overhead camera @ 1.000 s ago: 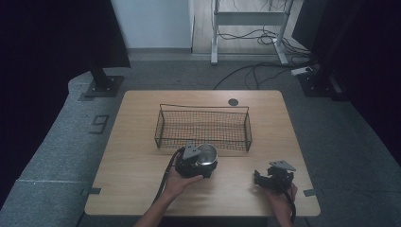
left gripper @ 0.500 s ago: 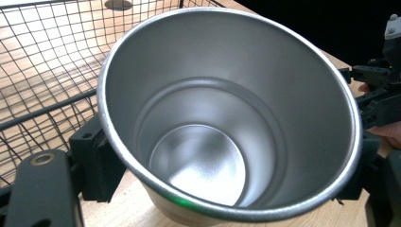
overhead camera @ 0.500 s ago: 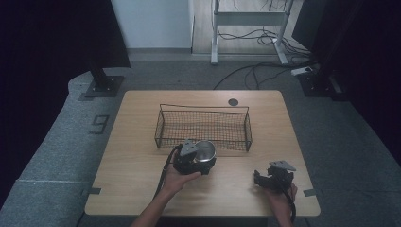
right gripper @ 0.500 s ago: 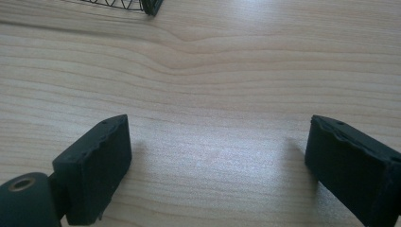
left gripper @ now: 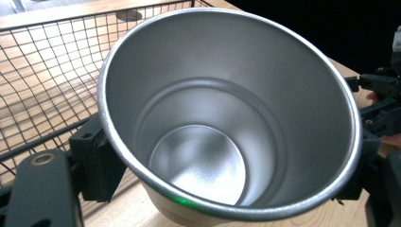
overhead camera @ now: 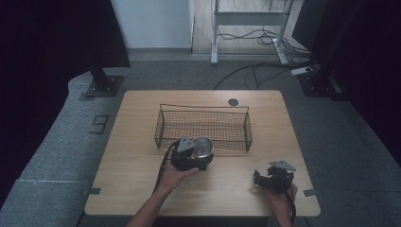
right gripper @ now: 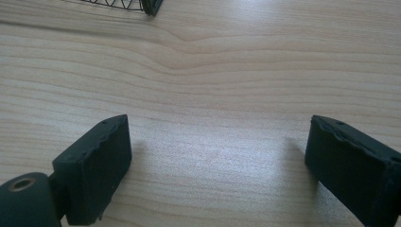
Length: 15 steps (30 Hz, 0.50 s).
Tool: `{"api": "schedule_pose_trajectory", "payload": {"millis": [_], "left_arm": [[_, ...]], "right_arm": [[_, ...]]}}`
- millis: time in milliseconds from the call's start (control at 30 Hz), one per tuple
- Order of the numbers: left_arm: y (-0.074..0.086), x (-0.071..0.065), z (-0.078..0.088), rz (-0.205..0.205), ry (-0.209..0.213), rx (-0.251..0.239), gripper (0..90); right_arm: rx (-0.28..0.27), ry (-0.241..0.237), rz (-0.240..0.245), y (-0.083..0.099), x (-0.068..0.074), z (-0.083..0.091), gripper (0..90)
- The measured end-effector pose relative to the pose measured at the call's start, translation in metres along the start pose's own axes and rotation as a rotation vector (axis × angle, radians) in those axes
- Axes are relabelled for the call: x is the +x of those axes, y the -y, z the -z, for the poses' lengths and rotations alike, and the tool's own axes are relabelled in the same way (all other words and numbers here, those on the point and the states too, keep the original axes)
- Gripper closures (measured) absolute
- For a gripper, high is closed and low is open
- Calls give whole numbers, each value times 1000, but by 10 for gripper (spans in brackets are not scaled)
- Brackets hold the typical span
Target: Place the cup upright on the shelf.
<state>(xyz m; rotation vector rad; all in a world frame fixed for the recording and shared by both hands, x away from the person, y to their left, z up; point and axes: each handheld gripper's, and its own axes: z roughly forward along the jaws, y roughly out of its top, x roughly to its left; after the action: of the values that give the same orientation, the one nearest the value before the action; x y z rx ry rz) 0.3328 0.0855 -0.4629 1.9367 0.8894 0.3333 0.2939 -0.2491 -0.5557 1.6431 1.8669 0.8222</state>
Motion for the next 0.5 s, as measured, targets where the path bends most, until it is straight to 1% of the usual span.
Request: {"api": "schedule_pose_trajectory", "payload": {"millis": [133,233,333,500], "left_arm": [[0,4,0,4,-8,2,176],[-1,9,2,17,-12,-6,176],[-3,10,3,14,-18,-3,176],[-9,14,6,12,-26,-13,176]], "right_arm": [[0,0,0,0,0,0,77],[0,0,-1,0,0,0,77],[0,0,-1,0,0,0,77],[0,0,-1,0,0,0,77]]}}
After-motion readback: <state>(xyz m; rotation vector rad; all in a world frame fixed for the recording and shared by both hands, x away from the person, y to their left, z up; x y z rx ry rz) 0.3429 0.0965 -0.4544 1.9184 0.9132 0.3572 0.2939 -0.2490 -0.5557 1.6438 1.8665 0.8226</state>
